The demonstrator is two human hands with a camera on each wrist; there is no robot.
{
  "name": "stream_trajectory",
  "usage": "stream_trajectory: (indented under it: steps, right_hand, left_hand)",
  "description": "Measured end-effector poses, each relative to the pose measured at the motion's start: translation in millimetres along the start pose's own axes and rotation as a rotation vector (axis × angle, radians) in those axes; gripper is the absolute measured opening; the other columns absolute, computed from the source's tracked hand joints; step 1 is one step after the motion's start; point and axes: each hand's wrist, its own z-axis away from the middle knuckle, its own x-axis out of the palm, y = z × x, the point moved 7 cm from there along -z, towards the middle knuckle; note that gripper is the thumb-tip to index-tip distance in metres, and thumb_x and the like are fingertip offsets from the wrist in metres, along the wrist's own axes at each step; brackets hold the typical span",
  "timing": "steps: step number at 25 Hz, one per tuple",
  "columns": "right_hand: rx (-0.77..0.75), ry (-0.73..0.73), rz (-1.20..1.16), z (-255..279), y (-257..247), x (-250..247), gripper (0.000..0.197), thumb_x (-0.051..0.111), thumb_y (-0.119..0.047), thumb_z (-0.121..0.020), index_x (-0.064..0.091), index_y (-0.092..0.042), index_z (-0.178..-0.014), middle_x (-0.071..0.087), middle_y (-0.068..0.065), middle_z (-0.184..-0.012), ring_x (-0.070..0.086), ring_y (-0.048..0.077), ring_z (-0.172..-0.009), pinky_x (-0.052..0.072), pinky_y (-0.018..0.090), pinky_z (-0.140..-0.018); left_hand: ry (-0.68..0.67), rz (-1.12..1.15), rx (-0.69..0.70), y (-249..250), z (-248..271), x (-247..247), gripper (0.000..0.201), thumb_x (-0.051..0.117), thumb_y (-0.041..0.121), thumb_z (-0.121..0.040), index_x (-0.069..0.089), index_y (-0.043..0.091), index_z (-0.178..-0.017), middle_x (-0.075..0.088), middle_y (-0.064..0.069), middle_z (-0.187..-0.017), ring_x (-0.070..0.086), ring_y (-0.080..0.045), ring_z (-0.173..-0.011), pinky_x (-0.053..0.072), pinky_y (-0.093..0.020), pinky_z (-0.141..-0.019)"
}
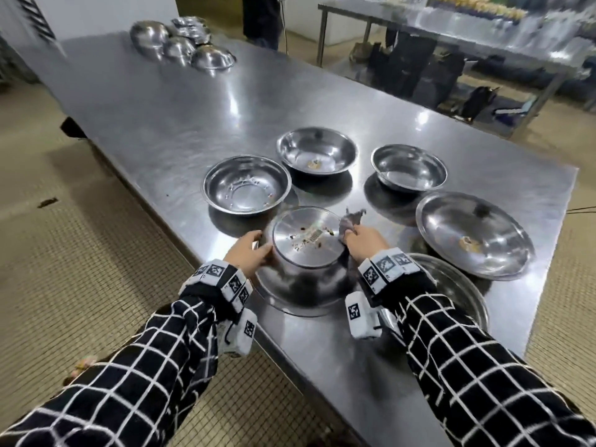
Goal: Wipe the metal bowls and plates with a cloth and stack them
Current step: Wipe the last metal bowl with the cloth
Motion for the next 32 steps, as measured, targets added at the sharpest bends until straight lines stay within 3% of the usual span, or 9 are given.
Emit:
stream_trajectory:
  steps: [2, 7, 9, 12, 14, 17, 21, 26, 32]
  right_hand:
    - [0.013, 0.047, 0.043, 11.2, -3.0, 10.4, 0.039, 0.033, -0.025, -0.101, 0.058, -0.002, -0.121, 0.055, 0.023, -0.125, 0.053, 0.037, -0.114, 0.04, 0.036, -0.093]
    - [0.021, 0.183, 0.086, 74.4, -13.6, 42.6, 0.036, 0.031, -0.025, -0.101, 0.052, -0.003, -0.122, 0.045, 0.02, -0.123, 0.046, 0.039, -0.113, 0.037, 0.044, -0.098]
    - [0.025, 0.244, 0.108, 101.0, -17.7, 50.4, 0.033, 0.033, -0.023, -0.101, 0.051, -0.004, -0.121, 0.045, 0.02, -0.122, 0.046, 0.038, -0.111, 0.036, 0.044, -0.096]
    - [0.071, 0.315, 0.048, 137.7, -20.9, 67.0, 0.033, 0.033, -0.023, -0.101, 0.052, -0.004, -0.121, 0.046, 0.02, -0.122, 0.044, 0.037, -0.112, 0.035, 0.042, -0.094]
    - [0.103, 0.386, -0.086, 161.4, -16.9, 79.1, 0.033, 0.034, -0.024, -0.101, 0.054, -0.004, -0.118, 0.047, 0.018, -0.119, 0.046, 0.038, -0.111, 0.035, 0.043, -0.095]
    - [0.116, 0.492, -0.306, 190.6, -15.6, 95.4, 0.031, 0.038, -0.024, -0.1, 0.058, -0.005, -0.115, 0.05, 0.014, -0.111, 0.05, 0.032, -0.105, 0.037, 0.037, -0.094]
    - [0.06, 0.591, -0.426, 220.2, -28.7, 99.3, 0.027, 0.044, -0.018, -0.099, 0.057, -0.006, -0.119, 0.054, 0.01, -0.108, 0.051, 0.024, -0.103, 0.033, 0.023, -0.086]
    - [0.116, 0.8, -0.622, 261.8, -11.1, 45.9, 0.02, 0.057, -0.02, -0.093, 0.049, -0.014, -0.111, 0.057, -0.008, -0.095, 0.055, 0.014, -0.091, 0.042, 0.024, -0.081]
    - [0.281, 1.097, -0.462, 336.6, 52.8, -24.9, 0.024, 0.048, -0.024, -0.097, 0.063, -0.008, -0.107, 0.051, 0.0, -0.094, 0.053, 0.022, -0.093, 0.043, 0.031, -0.083]
  left_hand:
    - [-0.031, 0.016, 0.023, -15.6, 8.1, -7.9, 0.057, 0.064, 0.029, -0.088, 0.045, 0.005, -0.136, 0.053, -0.013, -0.135, 0.049, -0.026, -0.125, 0.037, -0.035, -0.107]
    - [-0.238, -0.047, -0.07, -72.0, 50.4, -20.4, 0.116, 0.056, 0.09, -0.048, 0.032, 0.025, -0.141, 0.041, -0.014, -0.137, 0.046, -0.033, -0.124, 0.042, -0.056, -0.101]
    - [-0.218, 0.01, -0.13, -84.8, 66.4, -27.0, 0.124, 0.062, 0.088, -0.046, 0.018, 0.031, -0.146, 0.03, -0.017, -0.143, 0.039, -0.037, -0.129, 0.038, -0.058, -0.104]
    - [-0.288, 0.375, -0.26, -106.0, 86.0, -27.3, 0.124, 0.08, 0.059, -0.05, 0.001, 0.046, -0.144, 0.025, -0.018, -0.149, 0.045, -0.039, -0.123, 0.049, -0.06, -0.088]
    - [-0.309, 0.447, -0.293, -122.3, 89.2, -26.5, 0.122, 0.084, 0.062, -0.047, 0.011, 0.047, -0.143, 0.031, -0.02, -0.147, 0.055, -0.041, -0.112, 0.051, -0.063, -0.083]
    - [-0.161, 0.538, -0.258, -139.2, 85.8, -34.6, 0.11, 0.072, 0.079, -0.05, 0.043, 0.017, -0.135, 0.054, -0.018, -0.133, 0.061, -0.036, -0.109, 0.05, -0.057, -0.09]
    - [0.0, 0.72, -0.148, -113.0, 93.3, -58.8, 0.058, 0.065, 0.053, -0.081, 0.064, 0.001, -0.107, 0.071, -0.014, -0.1, 0.067, -0.027, -0.093, 0.054, -0.035, -0.083]
    - [-0.12, 0.744, -0.162, -78.8, 91.7, -45.5, 0.092, 0.077, 0.077, -0.041, 0.07, 0.009, -0.101, 0.073, -0.011, -0.101, 0.067, -0.031, -0.101, 0.05, -0.044, -0.094]
    - [-0.317, 0.631, -0.022, 32.4, 133.5, 20.4, 0.089, 0.072, 0.083, -0.039, 0.07, 0.011, -0.091, 0.073, -0.011, -0.097, 0.068, -0.03, -0.095, 0.05, -0.048, -0.093]
